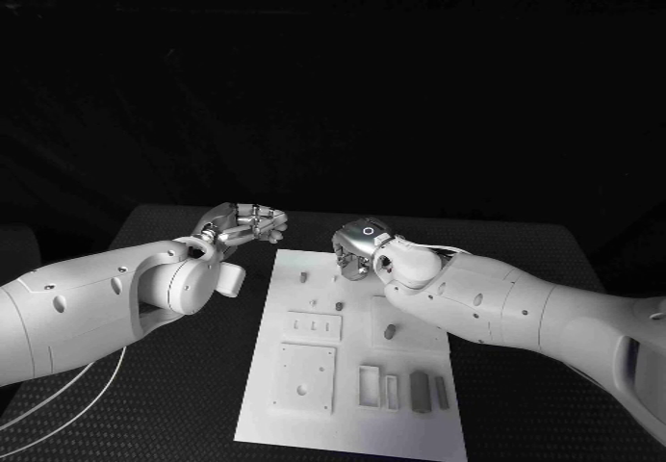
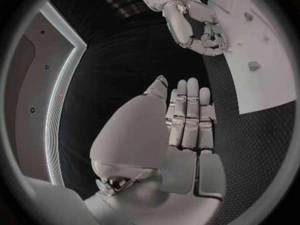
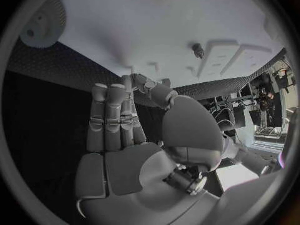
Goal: Assemble the parts on the task board
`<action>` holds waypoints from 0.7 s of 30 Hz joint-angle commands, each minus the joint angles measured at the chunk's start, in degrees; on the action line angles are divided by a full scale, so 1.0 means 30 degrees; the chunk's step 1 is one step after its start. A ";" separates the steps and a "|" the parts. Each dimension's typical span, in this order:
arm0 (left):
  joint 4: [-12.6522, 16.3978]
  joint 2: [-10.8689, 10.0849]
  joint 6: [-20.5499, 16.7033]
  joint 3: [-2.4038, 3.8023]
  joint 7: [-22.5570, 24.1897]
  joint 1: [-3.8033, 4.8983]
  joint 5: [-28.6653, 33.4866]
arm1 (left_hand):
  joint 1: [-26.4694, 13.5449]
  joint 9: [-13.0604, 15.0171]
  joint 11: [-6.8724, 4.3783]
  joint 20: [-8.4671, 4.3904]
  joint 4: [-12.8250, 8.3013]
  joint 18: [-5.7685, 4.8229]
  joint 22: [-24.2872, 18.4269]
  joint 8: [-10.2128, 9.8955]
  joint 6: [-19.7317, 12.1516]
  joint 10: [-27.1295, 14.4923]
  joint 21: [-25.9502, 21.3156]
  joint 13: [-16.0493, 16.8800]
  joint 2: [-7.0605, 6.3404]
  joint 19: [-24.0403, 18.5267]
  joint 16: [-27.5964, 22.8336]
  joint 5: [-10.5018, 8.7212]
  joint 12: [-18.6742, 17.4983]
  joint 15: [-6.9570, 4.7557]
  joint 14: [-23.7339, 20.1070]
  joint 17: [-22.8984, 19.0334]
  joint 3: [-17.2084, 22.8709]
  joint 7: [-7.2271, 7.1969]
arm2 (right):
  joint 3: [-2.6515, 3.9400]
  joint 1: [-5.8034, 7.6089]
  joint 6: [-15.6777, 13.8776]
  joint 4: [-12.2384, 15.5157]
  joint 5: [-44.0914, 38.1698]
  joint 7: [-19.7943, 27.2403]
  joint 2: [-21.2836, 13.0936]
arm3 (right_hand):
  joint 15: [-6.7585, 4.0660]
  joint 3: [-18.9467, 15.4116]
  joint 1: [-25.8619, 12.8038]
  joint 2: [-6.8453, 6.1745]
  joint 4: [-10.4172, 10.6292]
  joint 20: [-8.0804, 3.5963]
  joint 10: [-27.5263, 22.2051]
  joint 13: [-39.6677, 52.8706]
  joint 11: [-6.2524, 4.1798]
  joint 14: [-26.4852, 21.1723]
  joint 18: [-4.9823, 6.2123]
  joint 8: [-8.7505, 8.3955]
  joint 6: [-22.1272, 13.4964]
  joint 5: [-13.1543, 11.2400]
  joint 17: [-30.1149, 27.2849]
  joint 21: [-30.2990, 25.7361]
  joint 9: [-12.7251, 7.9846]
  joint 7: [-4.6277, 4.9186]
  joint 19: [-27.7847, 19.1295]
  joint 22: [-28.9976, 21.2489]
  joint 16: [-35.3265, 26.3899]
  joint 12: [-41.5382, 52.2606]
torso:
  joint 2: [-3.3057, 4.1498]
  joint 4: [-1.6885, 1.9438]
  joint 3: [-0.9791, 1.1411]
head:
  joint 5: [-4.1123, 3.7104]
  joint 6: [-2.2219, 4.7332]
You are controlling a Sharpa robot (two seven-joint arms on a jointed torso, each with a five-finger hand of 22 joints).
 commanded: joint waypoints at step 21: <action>-0.0014 0.0110 0.0132 0.0023 0.0134 0.0032 0.0059 | -0.0032 -0.0003 0.0126 -0.0124 -0.0047 -0.0058 -0.0039 -0.0088 -0.0031 0.0063 0.0080 -0.0029 -0.0154 0.0055 -0.0123 -0.0058 -0.0105 -0.0065 0.0137 0.0040 0.0058 0.0103 | -0.0063 -0.0034 0.0298 -0.0318 -0.0298 0.0192 0.0340 | -0.0109 0.0099 0.0081 0.0001 -0.0009 -0.0076 0.0132 0.0047 0.0045 -0.0012 0.0142 0.0009 0.0380 0.0061 0.0000 0.0149 0.0472 -0.0304 0.0065 0.0075 0.0125 -0.0113 | 0.0011 -0.0033 -0.0013 | 0.0106 -0.0073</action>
